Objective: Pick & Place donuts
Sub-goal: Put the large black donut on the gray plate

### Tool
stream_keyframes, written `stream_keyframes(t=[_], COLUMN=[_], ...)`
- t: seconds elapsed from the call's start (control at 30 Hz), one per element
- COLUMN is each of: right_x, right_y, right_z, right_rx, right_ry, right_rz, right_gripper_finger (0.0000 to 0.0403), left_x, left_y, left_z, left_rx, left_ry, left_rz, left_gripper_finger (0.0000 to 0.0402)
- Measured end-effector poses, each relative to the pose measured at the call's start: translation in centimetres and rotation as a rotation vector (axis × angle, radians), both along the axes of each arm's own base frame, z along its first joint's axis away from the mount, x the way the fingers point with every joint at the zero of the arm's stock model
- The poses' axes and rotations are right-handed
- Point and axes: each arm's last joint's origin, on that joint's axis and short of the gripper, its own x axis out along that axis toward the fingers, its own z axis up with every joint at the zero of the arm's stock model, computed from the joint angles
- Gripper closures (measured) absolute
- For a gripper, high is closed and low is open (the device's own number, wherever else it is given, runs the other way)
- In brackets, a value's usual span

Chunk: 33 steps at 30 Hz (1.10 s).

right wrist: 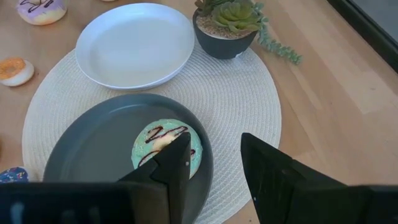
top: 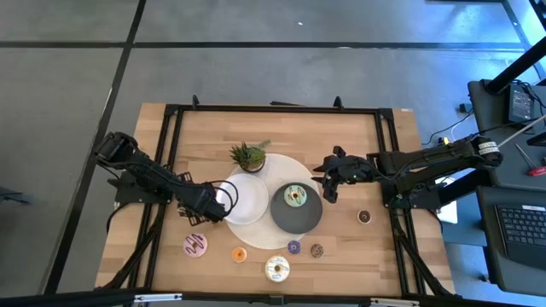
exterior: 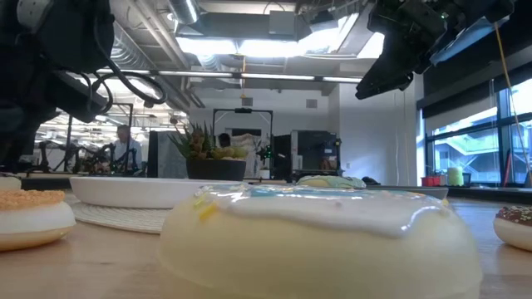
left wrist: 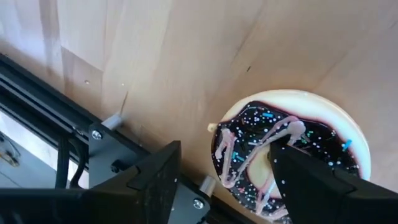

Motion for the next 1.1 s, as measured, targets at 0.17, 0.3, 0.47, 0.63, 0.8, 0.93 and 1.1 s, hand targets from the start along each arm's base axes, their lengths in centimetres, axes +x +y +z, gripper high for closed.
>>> stream_keyframes(t=[0.17, 0.3, 0.47, 0.63, 0.8, 0.93, 1.1], right_x=[0.0, 0.0, 0.0, 0.0, 0.0, 0.0, 0.0], right_y=[0.0, 0.0, 0.0, 0.0, 0.0, 0.0, 0.0], right_z=[0.0, 0.0, 0.0, 0.0, 0.0, 0.0, 0.0], right_rx=[0.0, 0.0, 0.0, 0.0, -0.002, -0.003, -0.003], right_ry=[0.0, 0.001, 0.001, 0.001, 0.001, 0.004, 0.004], right_rz=[0.0, 0.0, 0.0, 0.0, 0.001, 0.003, 0.003], right_gripper_finger=[0.0259, 0.0259, 0.0259, 0.0259, 0.0259, 0.0259, 0.0259], left_x=[0.0, -0.1, -0.8, -1.2, -1.2, -1.0, -1.1], left_y=[-0.1, 0.0, 0.2, 0.4, 0.3, 0.3, 0.2], left_z=[0.0, -0.2, -1.5, -2.2, -2.2, -2.3, -2.1], left_rx=[-0.043, -0.046, -0.068, -0.087, -0.094, -0.101, -0.11], left_ry=[0.027, 0.033, 0.032, 0.044, 0.035, 0.017, 0.04], left_rz=[-0.066, -0.079, -0.09, -0.097, -0.097, -0.093, -0.072], left_gripper_finger=[0.0173, 0.018, 0.0189, 0.0203, 0.0238, 0.0275, 0.0318])
